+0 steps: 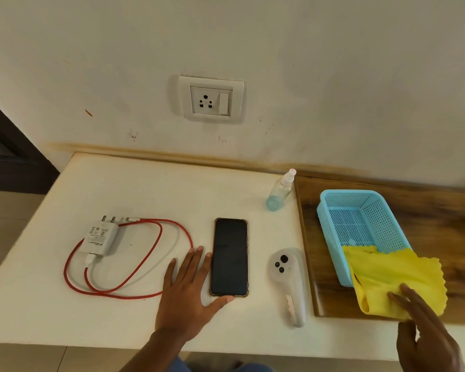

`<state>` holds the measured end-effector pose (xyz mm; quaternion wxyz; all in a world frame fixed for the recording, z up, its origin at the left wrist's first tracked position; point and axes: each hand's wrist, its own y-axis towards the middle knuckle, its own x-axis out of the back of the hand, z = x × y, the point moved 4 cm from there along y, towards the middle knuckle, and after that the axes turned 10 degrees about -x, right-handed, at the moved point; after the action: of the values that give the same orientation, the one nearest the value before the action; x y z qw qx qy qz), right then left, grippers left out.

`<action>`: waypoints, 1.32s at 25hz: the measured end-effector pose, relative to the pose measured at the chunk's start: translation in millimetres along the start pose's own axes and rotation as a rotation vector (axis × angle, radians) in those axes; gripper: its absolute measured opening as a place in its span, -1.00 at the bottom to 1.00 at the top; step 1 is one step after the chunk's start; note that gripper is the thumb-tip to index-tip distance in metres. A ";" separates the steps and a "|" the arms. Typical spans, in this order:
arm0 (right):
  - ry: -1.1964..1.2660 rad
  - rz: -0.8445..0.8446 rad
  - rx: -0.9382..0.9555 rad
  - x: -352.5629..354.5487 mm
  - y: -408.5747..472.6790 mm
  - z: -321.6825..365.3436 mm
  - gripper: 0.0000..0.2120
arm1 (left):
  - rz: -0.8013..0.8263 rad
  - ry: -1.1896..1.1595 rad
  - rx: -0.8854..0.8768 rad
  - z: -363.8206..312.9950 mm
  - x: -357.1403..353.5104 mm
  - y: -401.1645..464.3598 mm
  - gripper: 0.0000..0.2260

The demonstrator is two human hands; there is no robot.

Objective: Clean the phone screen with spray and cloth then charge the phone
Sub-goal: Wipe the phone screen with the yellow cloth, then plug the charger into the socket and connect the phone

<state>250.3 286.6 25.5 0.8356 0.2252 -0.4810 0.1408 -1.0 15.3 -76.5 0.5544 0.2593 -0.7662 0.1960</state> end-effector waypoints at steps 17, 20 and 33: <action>0.055 -0.073 0.051 3.5 -5.0 47.6 -0.59 | -0.067 -0.080 -0.029 -1.7 10.8 -3.5 -0.15; 0.207 -0.021 0.117 2.3 -12.2 72.9 -0.59 | -0.314 -0.424 0.051 1.1 31.1 -11.8 -0.19; 0.372 0.037 0.283 -19.9 -46.8 164.9 -0.78 | -0.067 -0.138 0.751 167.4 110.1 -13.6 -0.41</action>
<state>139.5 161.7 68.8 0.8670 0.3015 -0.2983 0.2615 -145.5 -113.7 -23.3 0.3738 0.4818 -0.6676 0.4271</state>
